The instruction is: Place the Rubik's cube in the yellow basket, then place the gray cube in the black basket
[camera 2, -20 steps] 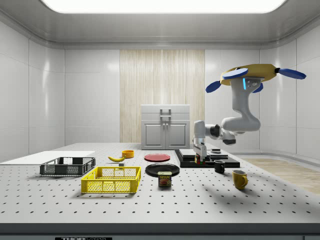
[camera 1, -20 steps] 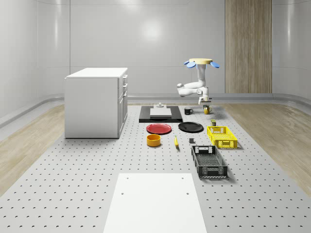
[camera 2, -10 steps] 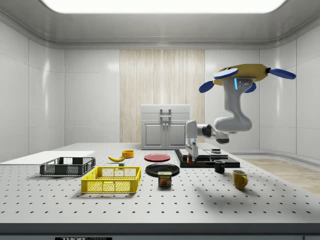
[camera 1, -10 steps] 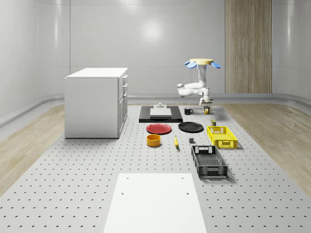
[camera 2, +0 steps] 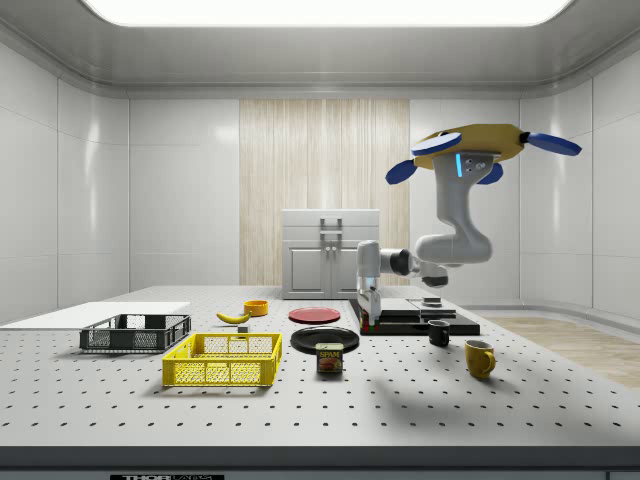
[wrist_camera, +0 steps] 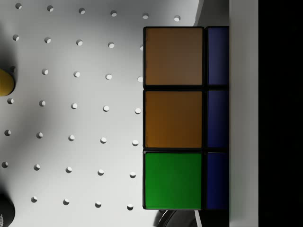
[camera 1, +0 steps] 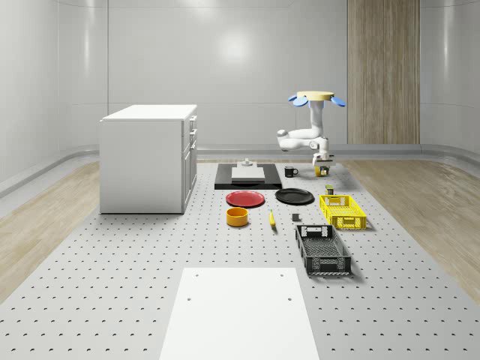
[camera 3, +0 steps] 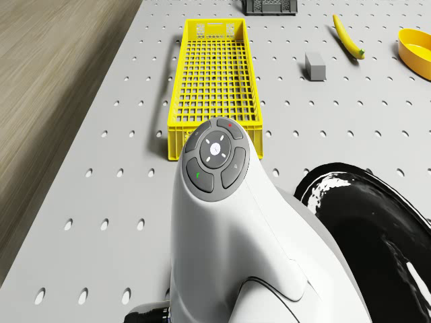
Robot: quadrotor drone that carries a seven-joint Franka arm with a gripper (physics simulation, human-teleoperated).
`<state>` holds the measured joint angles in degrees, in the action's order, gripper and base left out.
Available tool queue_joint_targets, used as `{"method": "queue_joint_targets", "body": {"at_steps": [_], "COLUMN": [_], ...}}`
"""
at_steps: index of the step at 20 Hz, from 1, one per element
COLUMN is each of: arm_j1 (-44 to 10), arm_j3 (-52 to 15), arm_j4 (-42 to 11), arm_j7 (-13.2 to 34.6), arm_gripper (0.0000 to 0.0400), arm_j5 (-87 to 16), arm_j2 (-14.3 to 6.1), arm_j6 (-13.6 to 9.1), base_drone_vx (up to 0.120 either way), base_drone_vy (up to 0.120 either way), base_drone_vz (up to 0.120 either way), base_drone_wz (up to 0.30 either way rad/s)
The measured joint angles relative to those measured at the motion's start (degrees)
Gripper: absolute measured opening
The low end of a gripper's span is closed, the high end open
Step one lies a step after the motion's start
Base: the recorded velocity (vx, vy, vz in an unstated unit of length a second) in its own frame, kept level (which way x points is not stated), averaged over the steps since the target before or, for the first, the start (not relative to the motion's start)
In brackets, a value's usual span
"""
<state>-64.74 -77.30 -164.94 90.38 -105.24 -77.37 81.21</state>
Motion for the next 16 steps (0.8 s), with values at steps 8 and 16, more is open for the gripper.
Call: {"method": "queue_joint_targets", "body": {"at_steps": [8, 16], "arm_j1": [-0.3, -0.5], "arm_j3": [-0.2, -0.4], "arm_j4": [0.1, 0.1], "arm_j7": [0.2, 0.5], "arm_gripper": [0.0287, 0.0287], "arm_j5": [0.5, 0.9], "arm_j2": [-1.0, -2.0], "arm_j6": [1.0, 1.9], "base_drone_vx": [0.12, 0.12], "base_drone_vy": [0.0, 0.0], "base_drone_vz": [0.0, 0.0], "base_drone_wz": [0.0, 0.0]}}
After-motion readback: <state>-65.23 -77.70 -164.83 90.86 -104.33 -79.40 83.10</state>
